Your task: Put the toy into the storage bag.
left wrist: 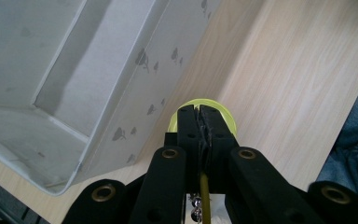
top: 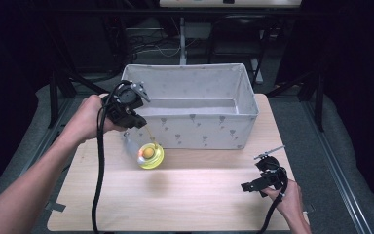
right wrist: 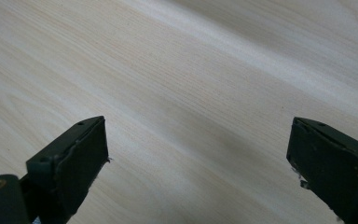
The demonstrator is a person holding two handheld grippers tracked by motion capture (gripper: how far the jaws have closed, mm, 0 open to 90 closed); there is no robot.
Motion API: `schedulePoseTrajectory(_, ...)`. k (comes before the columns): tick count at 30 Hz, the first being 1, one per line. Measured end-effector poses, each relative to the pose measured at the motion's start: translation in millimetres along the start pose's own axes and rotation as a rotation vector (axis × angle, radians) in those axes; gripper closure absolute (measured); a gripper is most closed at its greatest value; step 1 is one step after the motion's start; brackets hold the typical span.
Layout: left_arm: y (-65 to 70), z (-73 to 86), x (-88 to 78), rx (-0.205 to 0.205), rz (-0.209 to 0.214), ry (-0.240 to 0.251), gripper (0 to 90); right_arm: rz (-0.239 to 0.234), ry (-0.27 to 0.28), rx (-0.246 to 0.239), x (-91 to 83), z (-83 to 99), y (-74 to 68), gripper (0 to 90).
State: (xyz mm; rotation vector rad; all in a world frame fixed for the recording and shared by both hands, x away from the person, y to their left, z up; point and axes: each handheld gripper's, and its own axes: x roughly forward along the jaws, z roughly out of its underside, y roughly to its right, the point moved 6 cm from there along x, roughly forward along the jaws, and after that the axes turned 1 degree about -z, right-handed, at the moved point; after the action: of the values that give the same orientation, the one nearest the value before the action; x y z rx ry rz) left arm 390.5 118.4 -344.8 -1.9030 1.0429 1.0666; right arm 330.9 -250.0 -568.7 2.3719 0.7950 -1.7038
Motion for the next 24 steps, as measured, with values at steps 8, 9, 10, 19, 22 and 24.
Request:
schedulePoseTrajectory(8,-4.4,-0.9,-13.2,-0.003,-0.001,0.011,88.0,0.004,-0.001,-0.002,1.0,0.1,-0.1,5.2)
schedulePoseTrajectory(9,-5.2,-1.4,-15.0,-0.004,-0.001,0.016,87.9,0.004,0.0,-0.002,1.0,0.1,-0.2,5.3)
schedulePoseTrajectory(10,-6.0,-1.9,-16.7,-0.002,-0.003,0.016,87.9,0.004,0.0,-0.002,1.0,0.1,-0.2,5.3)
schedulePoseTrajectory(19,-13.3,-4.2,-29.4,-0.014,-0.015,0.028,87.9,0.006,-0.002,-0.001,0.7,0.2,-0.9,5.6)
schedulePoseTrajectory(22,-15.4,-4.6,-34.1,-0.017,-0.02,0.031,88.0,0.006,-0.012,-0.01,0.6,0.6,-0.8,5.6)
schedulePoseTrajectory(24,-16.0,-4.9,-36.0,-0.018,-0.022,0.031,88.0,0.004,-0.014,-0.014,0.8,0.5,-1.3,5.7)
